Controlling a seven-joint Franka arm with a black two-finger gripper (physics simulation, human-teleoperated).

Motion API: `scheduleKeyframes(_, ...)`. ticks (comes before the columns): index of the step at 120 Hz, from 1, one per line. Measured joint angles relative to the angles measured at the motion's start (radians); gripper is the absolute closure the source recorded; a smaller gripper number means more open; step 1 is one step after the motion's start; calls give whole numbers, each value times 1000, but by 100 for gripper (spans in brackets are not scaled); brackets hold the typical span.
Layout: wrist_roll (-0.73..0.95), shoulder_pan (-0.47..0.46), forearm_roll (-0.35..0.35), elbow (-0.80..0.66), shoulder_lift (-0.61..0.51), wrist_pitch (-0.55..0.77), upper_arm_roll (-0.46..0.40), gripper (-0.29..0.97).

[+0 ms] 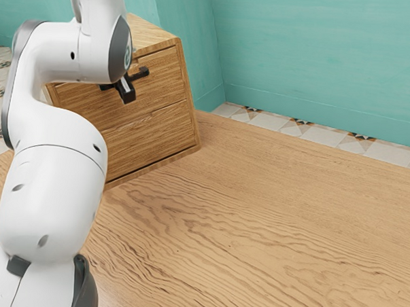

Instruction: Pull the drawer handle with one arm to open the drawer

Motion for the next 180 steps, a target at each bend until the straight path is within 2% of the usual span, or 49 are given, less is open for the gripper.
scheduleKeyframes(36, 12, 0, -13, 13, -1, 4, -5, 45)
scheduleKeyframes(81, 19, -29, -25, 7, -5, 0, 6, 48)
scheduleKeyframes(113, 20, -72, -22, -18, -6, -8, 46, 48)
scheduleKeyframes(180, 20, -145, -23, -56, -26, -12, 81, 57)
